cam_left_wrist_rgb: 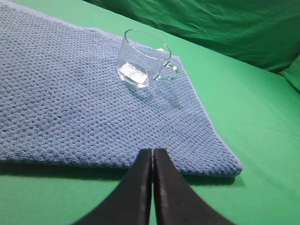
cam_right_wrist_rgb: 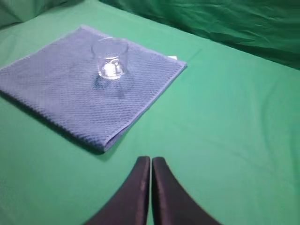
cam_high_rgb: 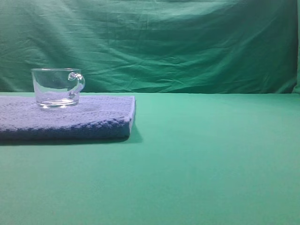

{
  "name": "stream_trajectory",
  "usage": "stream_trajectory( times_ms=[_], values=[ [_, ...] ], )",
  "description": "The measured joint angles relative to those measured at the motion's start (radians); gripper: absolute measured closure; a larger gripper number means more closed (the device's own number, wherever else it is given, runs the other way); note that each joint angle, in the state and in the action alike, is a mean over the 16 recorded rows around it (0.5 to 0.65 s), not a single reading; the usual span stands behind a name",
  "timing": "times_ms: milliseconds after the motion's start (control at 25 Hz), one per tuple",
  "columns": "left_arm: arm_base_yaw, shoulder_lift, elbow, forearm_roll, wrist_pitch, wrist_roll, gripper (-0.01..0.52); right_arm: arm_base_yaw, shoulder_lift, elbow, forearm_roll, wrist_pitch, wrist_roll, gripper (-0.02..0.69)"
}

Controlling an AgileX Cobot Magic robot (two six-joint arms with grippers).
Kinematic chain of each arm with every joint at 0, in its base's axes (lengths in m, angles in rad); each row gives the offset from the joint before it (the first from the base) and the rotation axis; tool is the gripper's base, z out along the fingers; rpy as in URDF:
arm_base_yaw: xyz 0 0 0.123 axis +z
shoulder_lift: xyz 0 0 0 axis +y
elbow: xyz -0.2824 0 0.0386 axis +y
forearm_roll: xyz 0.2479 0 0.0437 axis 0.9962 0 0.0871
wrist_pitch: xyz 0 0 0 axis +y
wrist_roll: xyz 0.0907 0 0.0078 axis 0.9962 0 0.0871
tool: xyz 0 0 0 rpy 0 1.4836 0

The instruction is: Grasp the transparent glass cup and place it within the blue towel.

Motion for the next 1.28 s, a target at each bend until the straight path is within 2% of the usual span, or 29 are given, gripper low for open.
stream_trajectory(
  times_ms=[240, 480, 760, 1280],
  values=[
    [0.0, 0.0, 0.0, 0.0, 0.0, 0.0, 0.514, -0.159, -0.154, 0.189, -0.001, -0.098, 0.003, 0.665],
    [0.0, 0.0, 0.0, 0.0, 0.0, 0.0, 0.514, -0.248, -0.246, 0.326, -0.007, -0.155, 0.003, 0.665],
    [0.0, 0.0, 0.0, 0.0, 0.0, 0.0, 0.514, -0.294, -0.272, 0.396, -0.019, -0.155, 0.004, 0.665],
    [0.0, 0.0, 0.0, 0.0, 0.0, -0.001, 0.514, -0.313, -0.272, 0.399, -0.029, -0.101, 0.007, 0.665]
  ],
)
